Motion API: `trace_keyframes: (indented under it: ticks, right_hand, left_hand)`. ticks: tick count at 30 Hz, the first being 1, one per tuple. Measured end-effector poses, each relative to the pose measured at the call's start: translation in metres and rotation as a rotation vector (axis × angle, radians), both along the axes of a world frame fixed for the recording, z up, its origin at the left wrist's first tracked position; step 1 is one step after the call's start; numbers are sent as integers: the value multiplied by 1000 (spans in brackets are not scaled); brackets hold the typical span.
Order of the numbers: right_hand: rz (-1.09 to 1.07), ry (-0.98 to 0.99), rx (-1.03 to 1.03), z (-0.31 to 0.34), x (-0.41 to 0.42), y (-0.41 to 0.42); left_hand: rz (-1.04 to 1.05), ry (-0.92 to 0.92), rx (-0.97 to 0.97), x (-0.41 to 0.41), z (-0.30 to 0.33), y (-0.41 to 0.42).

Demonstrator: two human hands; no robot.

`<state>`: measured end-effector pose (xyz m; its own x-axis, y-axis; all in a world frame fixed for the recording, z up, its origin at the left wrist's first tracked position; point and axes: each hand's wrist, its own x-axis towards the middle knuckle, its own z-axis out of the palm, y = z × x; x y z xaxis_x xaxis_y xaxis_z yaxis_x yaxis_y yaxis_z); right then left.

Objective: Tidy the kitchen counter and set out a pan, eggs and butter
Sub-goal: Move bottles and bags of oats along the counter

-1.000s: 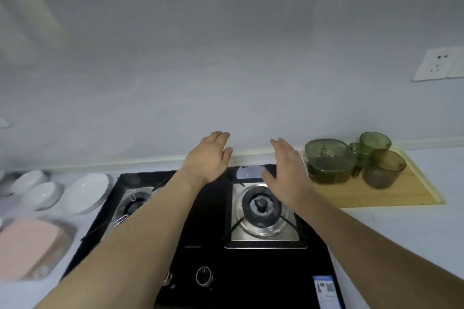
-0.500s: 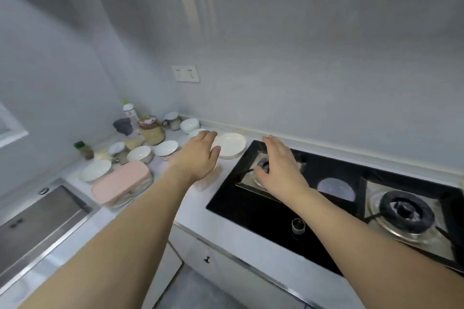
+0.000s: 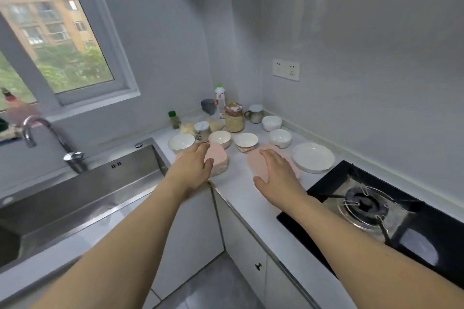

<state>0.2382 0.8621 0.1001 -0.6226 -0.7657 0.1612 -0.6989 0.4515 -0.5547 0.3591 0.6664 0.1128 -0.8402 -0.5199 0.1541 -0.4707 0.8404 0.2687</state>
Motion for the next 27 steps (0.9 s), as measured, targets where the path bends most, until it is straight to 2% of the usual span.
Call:
trace_keyframes:
  ticks: [13, 27]
  right_hand:
    - [76, -59, -30, 4, -123, -121]
    - [47, -162, 17, -14, -183, -203]
  left_hand:
    - [162, -15, -13, -88, 5, -110]
    - [90, -132, 27, -155, -27, -189]
